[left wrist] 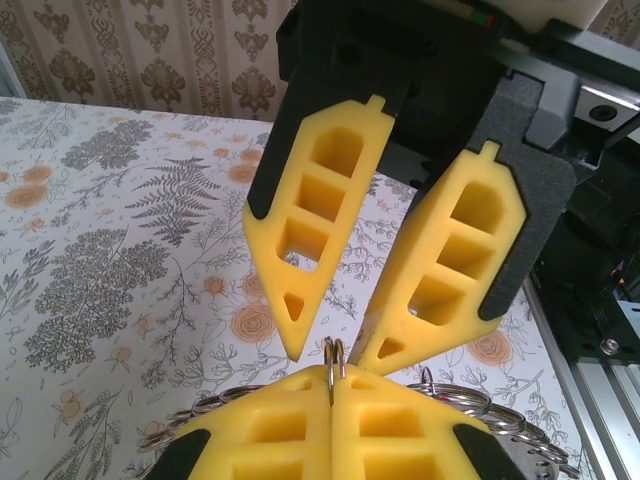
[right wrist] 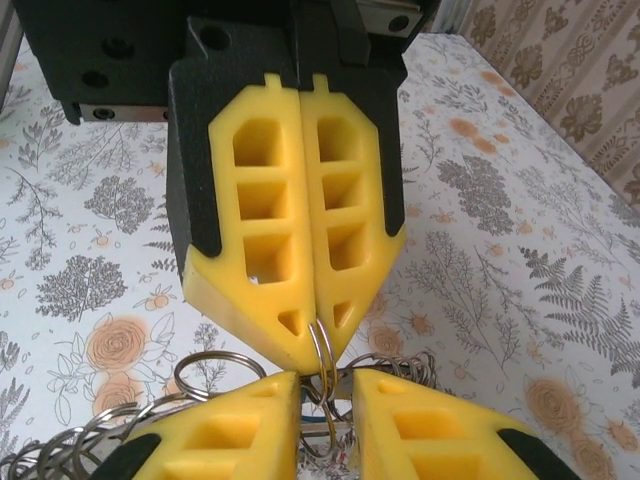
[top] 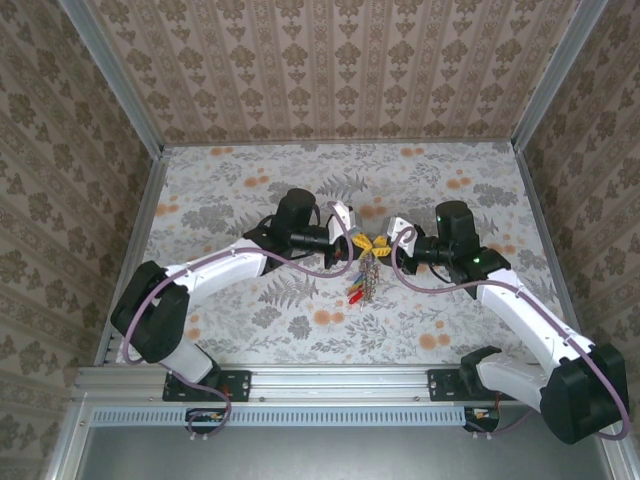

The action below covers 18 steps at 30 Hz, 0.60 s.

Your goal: Put the keys on the keyring

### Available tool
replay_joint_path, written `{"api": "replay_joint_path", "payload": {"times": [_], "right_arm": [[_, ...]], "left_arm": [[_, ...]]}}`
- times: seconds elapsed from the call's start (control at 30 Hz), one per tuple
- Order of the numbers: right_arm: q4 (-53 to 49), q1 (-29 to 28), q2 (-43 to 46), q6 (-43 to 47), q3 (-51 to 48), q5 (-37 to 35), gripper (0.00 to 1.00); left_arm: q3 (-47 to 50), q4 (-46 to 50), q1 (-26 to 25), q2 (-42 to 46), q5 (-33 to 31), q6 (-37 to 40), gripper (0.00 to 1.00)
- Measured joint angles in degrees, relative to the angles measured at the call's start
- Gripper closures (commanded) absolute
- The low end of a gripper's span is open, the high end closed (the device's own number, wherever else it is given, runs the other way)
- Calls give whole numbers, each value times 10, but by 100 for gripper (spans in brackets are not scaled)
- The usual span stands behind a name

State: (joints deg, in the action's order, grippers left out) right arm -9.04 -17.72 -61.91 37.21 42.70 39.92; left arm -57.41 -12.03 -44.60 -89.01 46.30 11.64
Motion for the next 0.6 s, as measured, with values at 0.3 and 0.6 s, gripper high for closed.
{"api": "replay_joint_path", "payload": {"times": [0.3, 0.6], "right_arm": [[-30, 2, -20, 13, 21, 21, 96], [-95, 2, -29, 35, 55, 23, 100]], "left_arm": [[0, 10, 1, 3, 0, 23, 98], [-36, 105, -4, 3, -24, 82, 86]]}}
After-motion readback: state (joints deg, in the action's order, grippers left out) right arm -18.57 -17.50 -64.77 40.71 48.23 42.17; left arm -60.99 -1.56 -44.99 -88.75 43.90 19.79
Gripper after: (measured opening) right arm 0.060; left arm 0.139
